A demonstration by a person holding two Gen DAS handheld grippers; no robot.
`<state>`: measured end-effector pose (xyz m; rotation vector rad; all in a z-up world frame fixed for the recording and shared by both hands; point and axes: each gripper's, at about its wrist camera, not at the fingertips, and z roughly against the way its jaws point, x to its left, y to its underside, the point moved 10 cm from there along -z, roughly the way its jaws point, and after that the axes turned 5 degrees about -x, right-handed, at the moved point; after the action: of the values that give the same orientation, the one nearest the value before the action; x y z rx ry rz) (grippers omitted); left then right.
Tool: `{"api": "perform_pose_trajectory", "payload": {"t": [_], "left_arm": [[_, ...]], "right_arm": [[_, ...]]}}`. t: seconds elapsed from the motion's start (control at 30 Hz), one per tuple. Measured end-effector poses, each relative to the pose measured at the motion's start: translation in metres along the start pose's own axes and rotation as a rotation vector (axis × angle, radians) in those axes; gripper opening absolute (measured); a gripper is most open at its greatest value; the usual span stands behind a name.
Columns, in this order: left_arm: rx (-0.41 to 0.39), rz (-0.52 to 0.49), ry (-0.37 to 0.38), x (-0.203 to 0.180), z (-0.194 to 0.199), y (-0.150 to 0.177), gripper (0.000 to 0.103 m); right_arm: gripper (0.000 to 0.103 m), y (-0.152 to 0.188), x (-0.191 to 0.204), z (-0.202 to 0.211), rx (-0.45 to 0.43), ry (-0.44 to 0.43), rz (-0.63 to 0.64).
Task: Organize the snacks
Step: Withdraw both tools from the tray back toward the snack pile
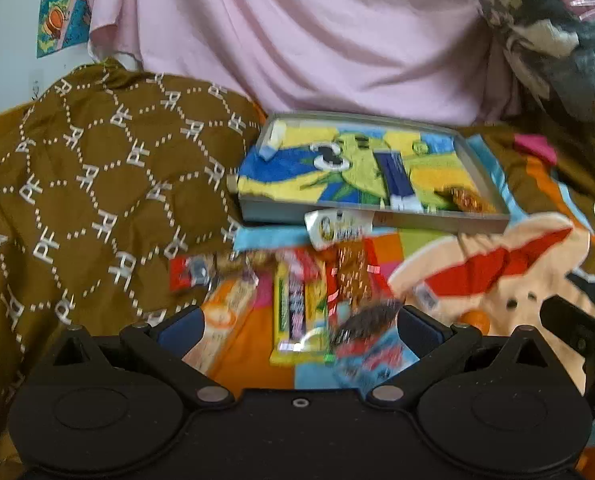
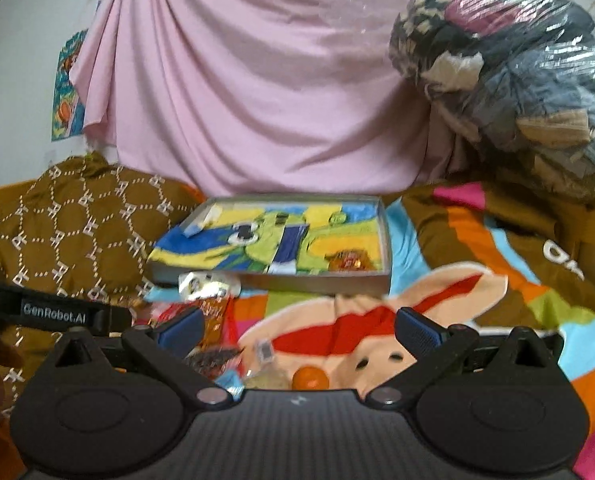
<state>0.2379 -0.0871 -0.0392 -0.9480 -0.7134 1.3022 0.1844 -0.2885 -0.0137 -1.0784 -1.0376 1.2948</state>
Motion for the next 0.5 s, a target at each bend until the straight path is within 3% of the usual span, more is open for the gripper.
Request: {"api": "perform_pose_trajectory", "payload": {"t": [0.27,0.5], "left_arm": [[0.068,-0.038,-0.022,0.013,0.0,0.038,0.102],[0.101,-0.063,-0.017,0.019,0.0,0.055,0.102]], "right_arm": [[0.103,0.04,0.019,-0.016,0.198,-0.014,0.087],[0.103,0.061,0.015,-0.027,0.304,-0.001,0.072]]}}
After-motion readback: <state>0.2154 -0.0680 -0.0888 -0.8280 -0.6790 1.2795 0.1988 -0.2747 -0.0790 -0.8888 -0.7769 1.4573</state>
